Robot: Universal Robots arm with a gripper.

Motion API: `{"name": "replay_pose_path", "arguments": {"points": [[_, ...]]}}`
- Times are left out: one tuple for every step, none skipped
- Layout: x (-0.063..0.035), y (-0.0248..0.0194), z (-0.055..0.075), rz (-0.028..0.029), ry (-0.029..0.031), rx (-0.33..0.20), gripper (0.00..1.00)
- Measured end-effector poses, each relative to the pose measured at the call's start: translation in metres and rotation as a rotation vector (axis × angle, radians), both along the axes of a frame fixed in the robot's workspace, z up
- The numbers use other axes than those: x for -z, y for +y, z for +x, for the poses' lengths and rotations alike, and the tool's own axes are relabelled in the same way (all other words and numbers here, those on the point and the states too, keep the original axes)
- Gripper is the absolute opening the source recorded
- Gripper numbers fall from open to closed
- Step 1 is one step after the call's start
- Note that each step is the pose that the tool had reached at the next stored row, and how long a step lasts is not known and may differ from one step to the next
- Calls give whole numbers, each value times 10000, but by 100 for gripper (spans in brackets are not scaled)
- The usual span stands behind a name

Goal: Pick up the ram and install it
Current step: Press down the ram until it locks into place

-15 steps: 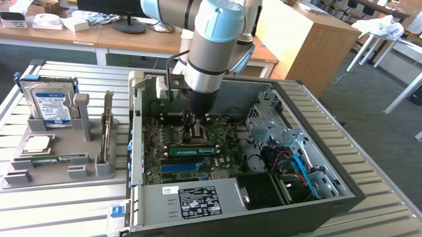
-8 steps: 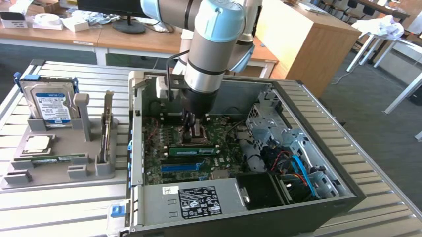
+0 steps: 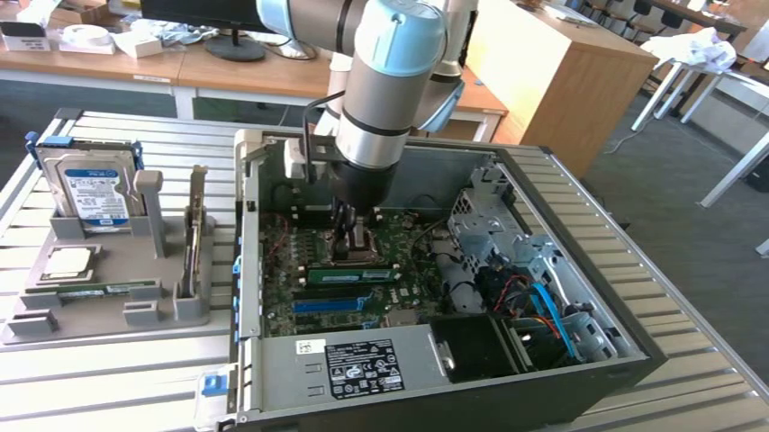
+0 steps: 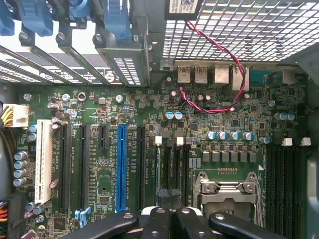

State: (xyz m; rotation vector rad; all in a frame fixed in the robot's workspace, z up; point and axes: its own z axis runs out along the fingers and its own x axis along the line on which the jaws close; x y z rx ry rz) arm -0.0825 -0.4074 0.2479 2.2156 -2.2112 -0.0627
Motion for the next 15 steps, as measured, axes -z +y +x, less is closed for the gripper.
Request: {"name": "replay_pose_path", "arguments": {"points": [[4,0,0,1,-1,1,10],[9,1,0,2,-1,1,10],[13,0,0,1,-1,0,10],[18,0,0,1,0,0,10],[22,0,0,1,0,1,10],[27,0,0,1,0,0,10],[30,0,0,-1,1,1,10],[33,0,0,0,0,1,10],[37,0,0,0,0,1,10],[42,0,0,1,-1,1,10],[48,0,0,2,-1,0,10],[54,0,0,2,0,0,10],[60,0,0,1,0,0,10],[66,0,0,1,0,1,10],[71,0,0,1,0,0,10]]}}
